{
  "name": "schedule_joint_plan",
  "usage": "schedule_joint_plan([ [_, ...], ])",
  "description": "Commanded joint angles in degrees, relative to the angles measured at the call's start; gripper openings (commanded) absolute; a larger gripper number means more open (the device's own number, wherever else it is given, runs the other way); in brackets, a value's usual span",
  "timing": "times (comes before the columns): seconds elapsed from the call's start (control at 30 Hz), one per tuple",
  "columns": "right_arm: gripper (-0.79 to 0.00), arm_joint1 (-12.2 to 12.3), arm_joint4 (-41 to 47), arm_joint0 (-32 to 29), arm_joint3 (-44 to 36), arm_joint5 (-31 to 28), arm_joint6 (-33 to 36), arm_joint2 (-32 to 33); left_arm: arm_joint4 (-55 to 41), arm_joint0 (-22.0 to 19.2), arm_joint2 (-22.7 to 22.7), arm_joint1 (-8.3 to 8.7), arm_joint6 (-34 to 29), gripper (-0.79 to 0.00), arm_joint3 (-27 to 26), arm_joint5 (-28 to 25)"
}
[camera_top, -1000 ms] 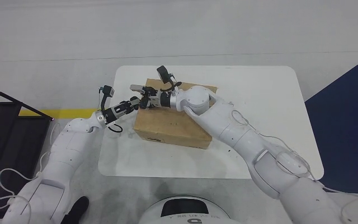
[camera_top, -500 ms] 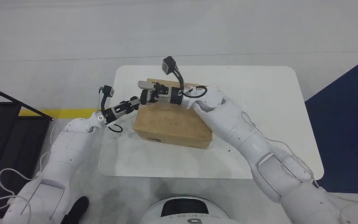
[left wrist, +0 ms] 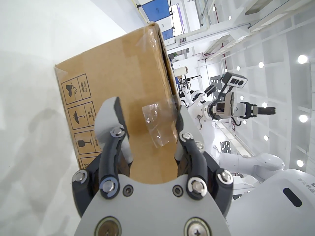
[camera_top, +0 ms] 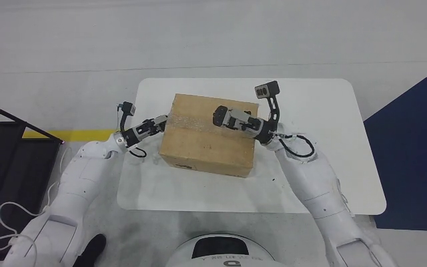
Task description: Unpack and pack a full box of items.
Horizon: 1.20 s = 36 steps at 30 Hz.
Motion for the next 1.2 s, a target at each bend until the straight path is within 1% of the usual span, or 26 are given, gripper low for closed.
schedule_joint_plan([
  [0.0,0.000,0.39,-0.27,-1.75,-1.51,-0.50,-0.54,1.76,-0.25,0.66,-1.35,0.47,0.90,0.000,-0.42,0.47],
  [0.17,0.000,1.27,-0.19,-6.27,-4.65,-3.08,-1.77,6.02,-2.84,2.00,-5.43,1.78,0.68,0.000,-0.52,0.72],
  [0.3,0.000,1.93,0.69,-10.62,-6.55,-6.08,-3.20,10.06,-4.64,2.95,-8.48,2.79,-0.83,0.000,-1.05,0.34],
  [0.5,0.000,2.56,2.50,-16.12,-7.37,-11.14,-6.12,14.99,-7.57,4.72,-13.05,4.06,-2.07,0.000,-5.22,-2.54],
  [0.6,0.000,2.59,3.51,-17.44,-6.53,-12.92,-7.43,15.52,-9.13,5.56,-14.72,4.41,-2.19,0.000,-7.34,-3.00],
  [0.63,0.000,2.57,4.50,-17.66,-5.95,-13.13,-7.81,15.39,-9.13,5.56,-14.72,4.41,-2.19,0.000,-7.34,-3.00],
  [1.17,-0.001,2.57,4.51,-17.66,-5.95,-13.13,-7.80,15.39,-9.13,5.56,-14.71,4.41,-2.19,0.000,-7.33,-2.99],
])
